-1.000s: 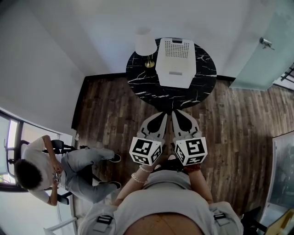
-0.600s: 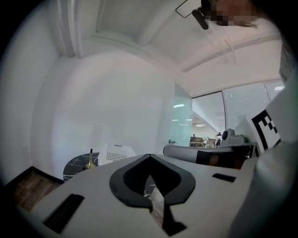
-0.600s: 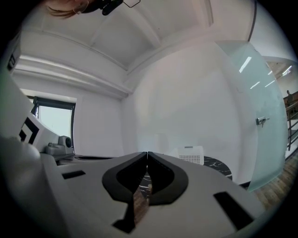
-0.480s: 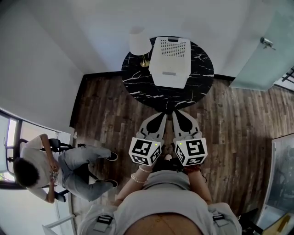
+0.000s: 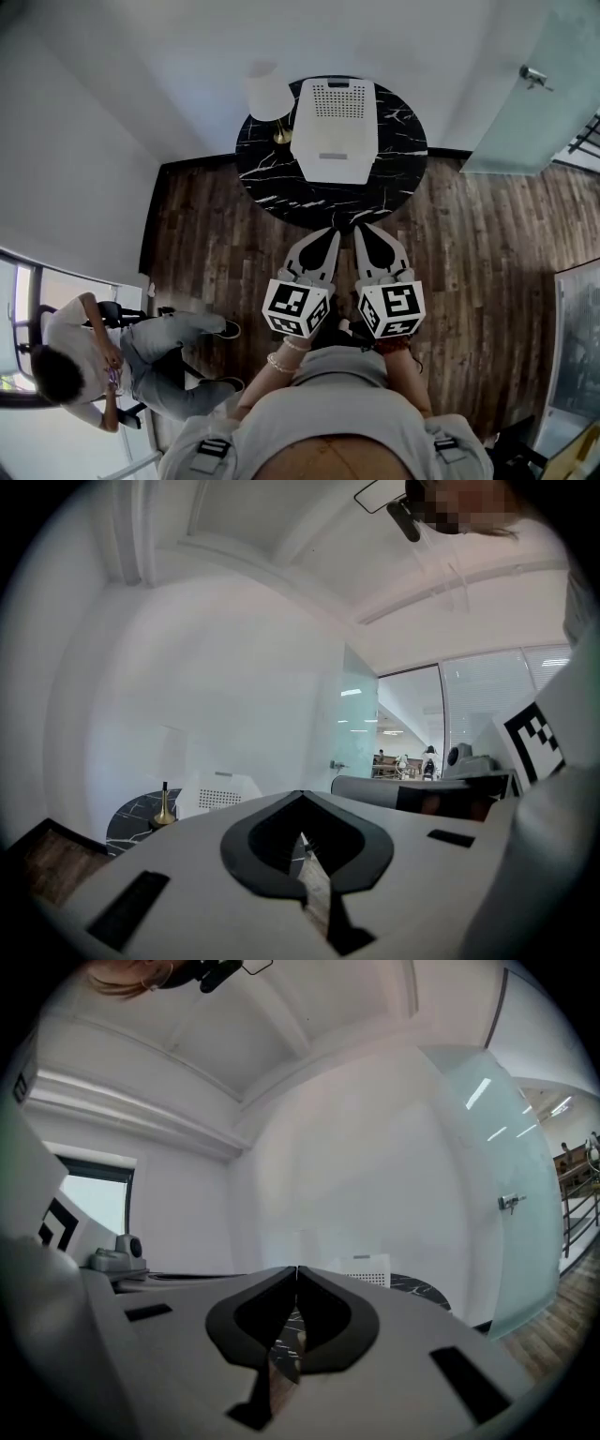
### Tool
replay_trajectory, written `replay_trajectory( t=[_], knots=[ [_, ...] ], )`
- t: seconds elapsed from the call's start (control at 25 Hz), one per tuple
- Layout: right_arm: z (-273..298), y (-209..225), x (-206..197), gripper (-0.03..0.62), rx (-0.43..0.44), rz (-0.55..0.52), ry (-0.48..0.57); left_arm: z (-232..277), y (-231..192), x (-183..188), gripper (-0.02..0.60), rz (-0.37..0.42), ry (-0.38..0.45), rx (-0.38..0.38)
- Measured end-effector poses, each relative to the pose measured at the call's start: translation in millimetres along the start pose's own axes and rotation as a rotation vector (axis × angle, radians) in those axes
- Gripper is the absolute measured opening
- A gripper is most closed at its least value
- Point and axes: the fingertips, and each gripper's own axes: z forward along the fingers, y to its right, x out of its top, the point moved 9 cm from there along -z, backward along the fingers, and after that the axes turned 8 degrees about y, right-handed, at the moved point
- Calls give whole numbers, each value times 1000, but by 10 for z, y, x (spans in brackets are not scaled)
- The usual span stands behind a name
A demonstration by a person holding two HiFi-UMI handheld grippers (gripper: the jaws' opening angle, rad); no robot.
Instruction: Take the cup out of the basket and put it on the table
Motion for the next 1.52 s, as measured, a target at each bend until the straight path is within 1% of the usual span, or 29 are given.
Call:
replay_trajectory(
  t=[0.32, 0.76, 1.0, 1.28, 1.52],
  knots=[
    [396, 102, 17, 12, -34, -8, 5, 345, -302, 88, 6, 3, 4, -45],
    [1065, 104, -70, 12, -60, -14, -11, 717, -916, 123, 6, -9, -9, -84],
    [1351, 93, -112, 12, -90, -29, -19, 913, -1183, 139, 6, -17, -9, -126],
    [1555, 53, -156, 12, -132, -52, -29, 1033, -1411, 138, 6, -18, -15, -161],
    [1627, 32, -175, 12, -152, -49, -43, 1056, -1462, 133, 6, -26, -26, -186]
  ],
)
